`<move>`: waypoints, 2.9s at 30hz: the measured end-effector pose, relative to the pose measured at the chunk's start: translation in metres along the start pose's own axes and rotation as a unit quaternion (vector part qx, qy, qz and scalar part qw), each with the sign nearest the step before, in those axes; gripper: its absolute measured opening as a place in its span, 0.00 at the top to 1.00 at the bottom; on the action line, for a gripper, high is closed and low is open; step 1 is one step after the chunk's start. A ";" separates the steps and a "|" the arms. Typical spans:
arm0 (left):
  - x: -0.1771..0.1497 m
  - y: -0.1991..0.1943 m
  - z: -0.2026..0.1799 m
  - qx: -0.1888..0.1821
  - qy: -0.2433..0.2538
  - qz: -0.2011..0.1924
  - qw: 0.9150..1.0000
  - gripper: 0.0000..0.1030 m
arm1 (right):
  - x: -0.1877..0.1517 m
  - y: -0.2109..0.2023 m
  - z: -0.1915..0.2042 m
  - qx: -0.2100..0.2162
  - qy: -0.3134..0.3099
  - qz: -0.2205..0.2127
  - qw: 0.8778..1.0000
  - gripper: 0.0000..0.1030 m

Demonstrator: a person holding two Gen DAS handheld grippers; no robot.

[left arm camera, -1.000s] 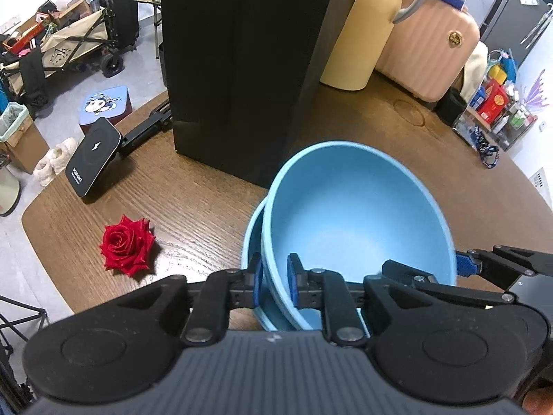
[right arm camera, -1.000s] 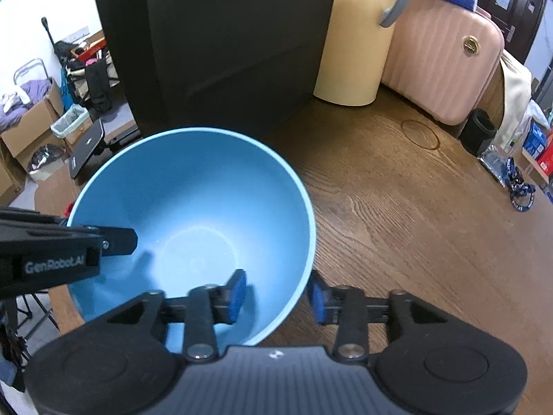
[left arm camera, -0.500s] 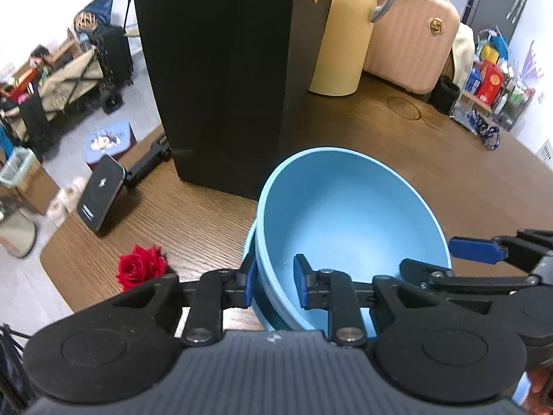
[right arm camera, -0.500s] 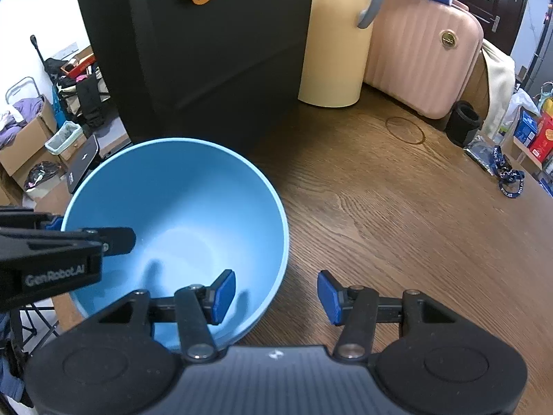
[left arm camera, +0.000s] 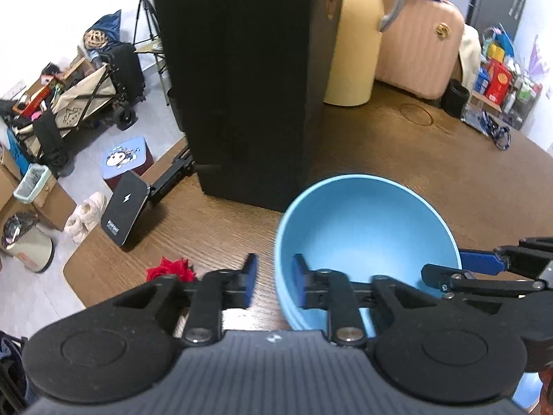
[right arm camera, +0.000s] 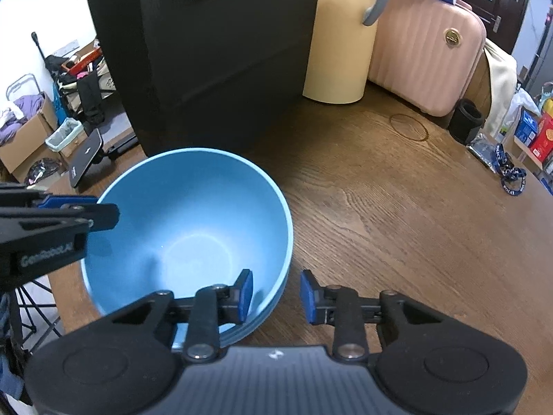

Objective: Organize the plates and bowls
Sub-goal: 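Open both grippers and withdraw them from the bowl stack, then move both grippers to the stack of three bowls and straddle its rim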

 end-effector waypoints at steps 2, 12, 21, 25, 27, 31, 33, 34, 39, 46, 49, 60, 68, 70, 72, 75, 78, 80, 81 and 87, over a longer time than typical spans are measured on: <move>0.001 -0.005 0.008 -0.004 -0.015 -0.010 1.000 0.52 | 0.001 -0.003 -0.001 0.003 0.007 -0.001 1.000 0.65; -0.015 -0.047 0.053 -0.005 -0.094 -0.102 0.990 0.00 | -0.008 -0.035 -0.007 0.008 0.036 -0.032 0.999 0.06; -0.057 -0.064 0.057 0.021 -0.088 -0.121 0.988 0.00 | -0.046 -0.064 -0.006 -0.001 0.049 -0.052 0.997 0.00; -0.083 -0.069 0.060 0.016 -0.115 -0.112 0.987 0.00 | -0.065 -0.079 -0.007 -0.010 0.045 -0.064 0.997 0.00; -0.093 -0.073 0.061 0.018 -0.126 -0.111 0.986 0.00 | -0.074 -0.086 -0.012 -0.015 0.048 -0.069 0.996 0.00; -0.110 -0.084 0.060 0.030 -0.129 -0.114 0.985 0.00 | -0.091 -0.097 -0.028 -0.025 0.066 -0.074 0.995 0.00; -0.116 -0.088 0.057 0.032 -0.133 -0.108 0.985 0.00 | -0.100 -0.105 -0.037 -0.031 0.076 -0.079 0.994 0.00; -0.119 -0.091 0.056 0.031 -0.134 -0.104 0.985 0.00 | -0.105 -0.109 -0.040 -0.034 0.080 -0.081 0.993 0.00; -0.140 -0.106 0.045 0.031 -0.135 -0.085 0.987 0.00 | -0.138 -0.132 -0.054 -0.043 0.095 -0.084 0.991 0.00; -0.172 -0.144 0.035 0.040 -0.115 -0.082 0.989 0.00 | -0.176 -0.164 -0.056 -0.040 0.106 -0.099 0.989 0.00; -0.174 -0.162 0.036 0.042 -0.106 -0.098 0.989 0.00 | -0.189 -0.172 -0.054 -0.038 0.111 -0.103 0.988 0.00; -0.172 -0.173 0.065 0.018 -0.144 -0.093 0.985 0.00 | -0.196 -0.193 -0.055 -0.067 0.125 -0.126 0.982 0.00; -0.125 -0.149 0.079 -0.012 -0.090 -0.101 0.991 0.00 | -0.171 -0.181 -0.044 -0.085 0.163 -0.137 0.973 0.00; -0.113 -0.142 0.076 -0.022 -0.067 -0.104 0.992 0.00 | -0.163 -0.176 -0.038 -0.090 0.167 -0.137 0.972 0.00; -0.101 -0.133 0.073 -0.035 -0.047 -0.104 0.993 0.00 | -0.155 -0.170 -0.033 -0.095 0.171 -0.133 0.972 0.00; -0.085 -0.124 0.070 -0.057 -0.034 -0.107 0.992 0.00 | -0.142 -0.161 -0.027 -0.103 0.177 -0.127 0.971 0.00; -0.069 -0.110 0.068 -0.073 -0.015 -0.102 0.992 0.00 | -0.129 -0.150 -0.019 -0.109 0.179 -0.119 0.970 0.00; -0.059 -0.102 0.066 -0.082 0.001 -0.100 0.992 0.00 | -0.119 -0.142 -0.014 -0.112 0.179 -0.115 0.971 0.00; -0.055 -0.098 0.066 -0.086 0.009 -0.099 0.991 0.00 | -0.113 -0.138 -0.011 -0.113 0.179 -0.113 0.971 0.00; -0.030 -0.069 0.066 -0.104 0.043 -0.076 0.991 0.00 | -0.082 -0.114 0.004 -0.113 0.179 -0.102 0.972 0.00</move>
Point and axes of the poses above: each gripper's, at about its wrist camera, not at the fingertips, and y roughly the way its jaws point, z to its left, x to its top, the point moved 10 cm from there along y, roughly the way its jaws point, and after that the axes turned 2 degrees about x, right-handed, at the moved point
